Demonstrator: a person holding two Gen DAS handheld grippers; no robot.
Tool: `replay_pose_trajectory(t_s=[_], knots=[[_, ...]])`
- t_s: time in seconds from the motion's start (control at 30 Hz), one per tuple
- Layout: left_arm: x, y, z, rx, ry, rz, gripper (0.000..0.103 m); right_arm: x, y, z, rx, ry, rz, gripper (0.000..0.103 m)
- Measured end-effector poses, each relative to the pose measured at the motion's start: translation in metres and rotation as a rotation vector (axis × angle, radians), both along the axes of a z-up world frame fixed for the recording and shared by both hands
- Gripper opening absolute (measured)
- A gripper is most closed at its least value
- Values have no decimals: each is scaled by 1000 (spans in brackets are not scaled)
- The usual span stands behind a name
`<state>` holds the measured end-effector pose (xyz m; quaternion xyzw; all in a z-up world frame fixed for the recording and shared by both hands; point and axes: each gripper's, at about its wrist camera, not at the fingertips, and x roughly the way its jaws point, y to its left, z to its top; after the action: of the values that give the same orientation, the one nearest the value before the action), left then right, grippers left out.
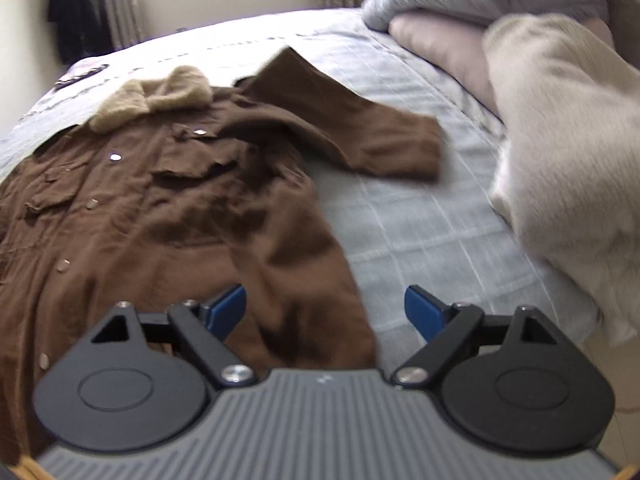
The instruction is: Fold large clothes
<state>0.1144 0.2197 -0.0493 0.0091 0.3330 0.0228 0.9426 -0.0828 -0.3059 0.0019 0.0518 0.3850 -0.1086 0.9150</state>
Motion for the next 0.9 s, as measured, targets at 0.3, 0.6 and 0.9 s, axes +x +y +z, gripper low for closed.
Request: replay_pose_trajectory(t_s=[0.3,0.6,0.9], knots=[[53,13,-18,88,27,-50,17,44,35,2,-45,12,79,88],[61,126,36,364,-153,362,8,68,36,-12,-66,34,60,88],[64,214,3,550,-17,649,6,79,26,-14,-79,40,32,88]])
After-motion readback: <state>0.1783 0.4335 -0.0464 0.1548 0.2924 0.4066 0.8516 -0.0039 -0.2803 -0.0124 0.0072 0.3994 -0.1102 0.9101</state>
